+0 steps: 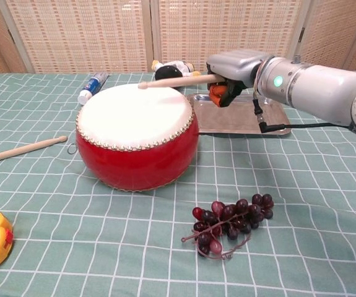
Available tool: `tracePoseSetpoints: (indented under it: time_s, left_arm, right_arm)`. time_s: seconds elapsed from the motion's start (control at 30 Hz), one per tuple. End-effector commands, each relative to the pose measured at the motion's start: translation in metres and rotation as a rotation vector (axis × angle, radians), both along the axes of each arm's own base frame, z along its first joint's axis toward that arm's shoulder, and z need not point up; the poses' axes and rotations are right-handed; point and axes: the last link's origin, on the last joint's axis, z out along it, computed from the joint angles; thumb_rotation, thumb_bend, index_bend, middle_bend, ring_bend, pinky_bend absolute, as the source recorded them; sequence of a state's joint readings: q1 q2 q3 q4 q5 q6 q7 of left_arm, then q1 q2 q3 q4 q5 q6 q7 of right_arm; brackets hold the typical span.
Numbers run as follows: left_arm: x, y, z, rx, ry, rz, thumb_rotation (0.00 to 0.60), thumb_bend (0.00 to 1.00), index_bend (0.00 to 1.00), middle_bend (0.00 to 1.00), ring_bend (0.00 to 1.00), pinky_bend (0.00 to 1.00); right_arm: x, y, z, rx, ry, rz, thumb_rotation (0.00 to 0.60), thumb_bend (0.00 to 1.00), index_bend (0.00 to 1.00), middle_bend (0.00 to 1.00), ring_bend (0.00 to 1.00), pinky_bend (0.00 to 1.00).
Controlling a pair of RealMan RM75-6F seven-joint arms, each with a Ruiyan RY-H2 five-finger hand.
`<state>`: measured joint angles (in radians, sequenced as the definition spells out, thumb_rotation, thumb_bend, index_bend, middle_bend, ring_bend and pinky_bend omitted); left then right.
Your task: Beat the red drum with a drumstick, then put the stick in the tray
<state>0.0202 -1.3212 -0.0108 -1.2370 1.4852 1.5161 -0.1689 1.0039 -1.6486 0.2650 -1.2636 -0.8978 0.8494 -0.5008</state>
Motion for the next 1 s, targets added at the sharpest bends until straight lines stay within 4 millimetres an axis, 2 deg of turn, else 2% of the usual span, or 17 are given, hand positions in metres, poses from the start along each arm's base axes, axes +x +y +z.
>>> tracePoseSetpoints:
  time_s: [0.03,0.1,0.33,0.4,0.5,0.63,0.7,0.8,1.0]
  left_arm:
    - [0.001,0.000,0.000,-0.001,0.001,-0.003,0.600,0.37,0.00,0.00,0.00,0.00]
    - [0.001,0.000,0.000,-0.002,0.001,-0.004,0.600,0.37,0.00,0.00,0.00,0.00]
    - [0.002,0.001,0.000,-0.004,0.004,-0.003,0.600,0.37,0.00,0.00,0.00,0.00]
    - [0.002,0.001,-0.001,-0.006,0.005,-0.001,0.600,0.37,0.00,0.00,0.00,0.00]
    - [0.002,0.001,-0.002,-0.011,0.007,0.001,0.600,0.37,0.00,0.00,0.00,0.00]
    - [0.002,0.001,-0.001,-0.009,0.008,0.001,0.600,0.37,0.00,0.00,0.00,0.00]
    - [0.002,0.001,-0.001,-0.008,0.008,-0.003,0.600,0.37,0.00,0.00,0.00,0.00]
    - [0.003,0.002,-0.001,-0.007,0.008,-0.007,0.600,0.37,0.00,0.00,0.00,0.00]
    - [0.004,0.002,-0.002,-0.011,0.009,-0.007,0.600,0.37,0.00,0.00,0.00,0.00]
  right_arm:
    - [0.008,0.003,0.015,0.028,-0.216,-0.027,0.600,0.72,1.00,1.00,1.00,1.00]
    - [0.004,0.003,0.013,0.034,-0.164,-0.014,0.600,0.72,1.00,1.00,1.00,1.00]
    - [-0.015,0.004,-0.007,0.044,0.222,0.060,0.600,0.72,1.00,1.00,1.00,1.00]
    - [-0.017,0.004,-0.009,0.039,0.268,0.055,0.600,0.72,1.00,1.00,1.00,1.00]
    - [-0.011,0.004,-0.006,0.017,0.216,0.035,0.600,0.72,1.00,1.00,1.00,1.00]
    - [0.003,0.003,0.013,-0.021,-0.037,0.012,0.600,0.72,1.00,1.00,1.00,1.00]
    - [0.004,0.003,0.021,-0.023,-0.109,0.008,0.600,0.72,1.00,1.00,1.00,1.00]
    - [-0.002,0.002,0.025,-0.022,-0.097,0.024,0.600,0.72,1.00,1.00,1.00,1.00]
    - [-0.020,0.005,0.007,0.032,0.080,0.029,0.600,0.72,1.00,1.00,1.00,1.00]
